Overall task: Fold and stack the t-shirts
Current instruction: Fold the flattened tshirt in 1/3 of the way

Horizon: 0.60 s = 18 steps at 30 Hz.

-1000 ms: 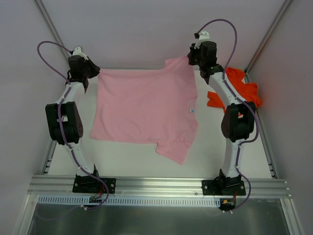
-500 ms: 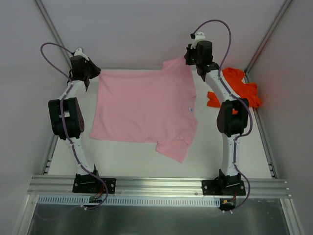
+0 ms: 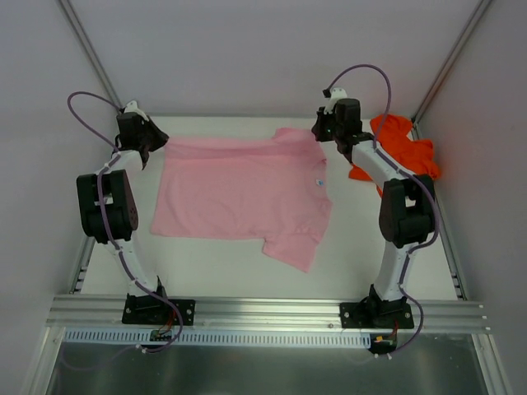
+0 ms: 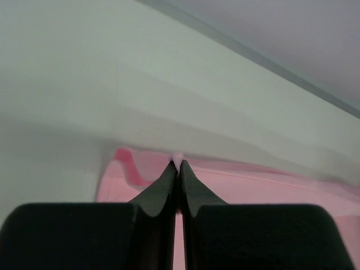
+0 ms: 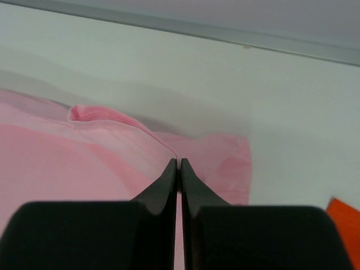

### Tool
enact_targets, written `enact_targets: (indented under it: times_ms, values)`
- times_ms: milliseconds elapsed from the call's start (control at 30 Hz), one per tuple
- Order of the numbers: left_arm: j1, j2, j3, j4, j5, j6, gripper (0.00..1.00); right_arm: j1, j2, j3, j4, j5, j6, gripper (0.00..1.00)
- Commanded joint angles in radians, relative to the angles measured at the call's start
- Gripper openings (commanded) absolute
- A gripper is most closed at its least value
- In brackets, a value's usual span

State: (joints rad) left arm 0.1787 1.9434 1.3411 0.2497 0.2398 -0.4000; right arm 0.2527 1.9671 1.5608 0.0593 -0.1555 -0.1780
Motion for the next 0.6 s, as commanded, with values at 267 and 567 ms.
enact_targets:
  times_ms: [267, 567]
  values:
    - [0.022, -0.222, -0.299, 0.137, 0.015, 0.027, 0.0, 0.013, -0.257, -0.327, 0.113, -0.042, 0.077, 0.01]
    - [0.022, -0.23, -0.364, 0.129, -0.008, 0.009, 0.0, 0.023, -0.287, -0.45, 0.089, -0.045, 0.106, 0.01]
